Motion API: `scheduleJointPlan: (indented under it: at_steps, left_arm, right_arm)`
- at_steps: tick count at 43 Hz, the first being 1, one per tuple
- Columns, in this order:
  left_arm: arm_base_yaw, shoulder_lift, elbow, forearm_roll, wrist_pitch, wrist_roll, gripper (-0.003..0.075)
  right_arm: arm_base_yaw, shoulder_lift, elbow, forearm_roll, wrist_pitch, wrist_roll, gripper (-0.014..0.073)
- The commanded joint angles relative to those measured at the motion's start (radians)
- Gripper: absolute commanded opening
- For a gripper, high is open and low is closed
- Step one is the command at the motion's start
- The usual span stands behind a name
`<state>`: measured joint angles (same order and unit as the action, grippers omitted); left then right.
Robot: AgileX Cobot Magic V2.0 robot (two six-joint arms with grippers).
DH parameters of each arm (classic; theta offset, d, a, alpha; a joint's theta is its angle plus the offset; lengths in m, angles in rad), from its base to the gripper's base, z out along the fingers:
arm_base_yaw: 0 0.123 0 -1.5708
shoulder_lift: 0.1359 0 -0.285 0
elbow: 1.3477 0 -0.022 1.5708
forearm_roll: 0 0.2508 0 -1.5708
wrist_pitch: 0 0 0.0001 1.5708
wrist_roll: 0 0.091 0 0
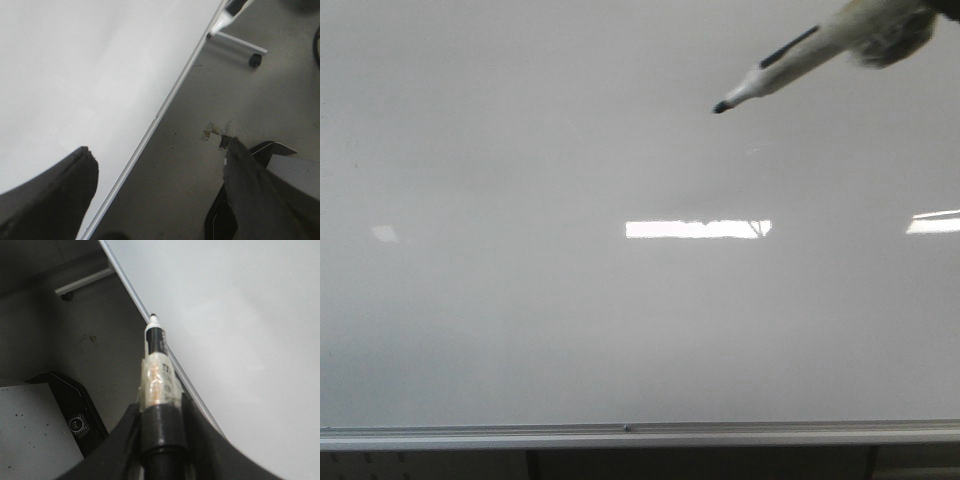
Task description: Write number 2 on whiteboard
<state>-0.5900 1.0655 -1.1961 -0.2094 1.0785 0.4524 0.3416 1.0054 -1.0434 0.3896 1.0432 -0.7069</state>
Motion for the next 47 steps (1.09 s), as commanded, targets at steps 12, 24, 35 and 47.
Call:
scheduleJointPlan:
  at_steps: [12,24,35,47]
  left_arm:
    - [0.246,-0.218,0.177,-0.068,-0.107,-0.1,0.0513]
    - [0.256,-0.243,0.224,-0.068,-0.124,-0.1,0.0513]
    - [0.256,-0.243,0.224,-0.068,-0.152,-0.1,0.0514]
    - [0.256,-0.243,0.224,-0.068,-0.173,-0.1,0.0514]
  right_arm:
    - [-0.203,-0.122,0.003,-0.018,0.033,0.18,-0.003]
    - [-0.207,-0.25,0.173,-0.014,-0.279,0.179,-0.003]
    - [-0.207,-0.236,0.293,0.057,-0.527,0.179,-0.006]
    - [-0.205,-0.129,0.334,0.126,-0.742,0.179,-0.0069]
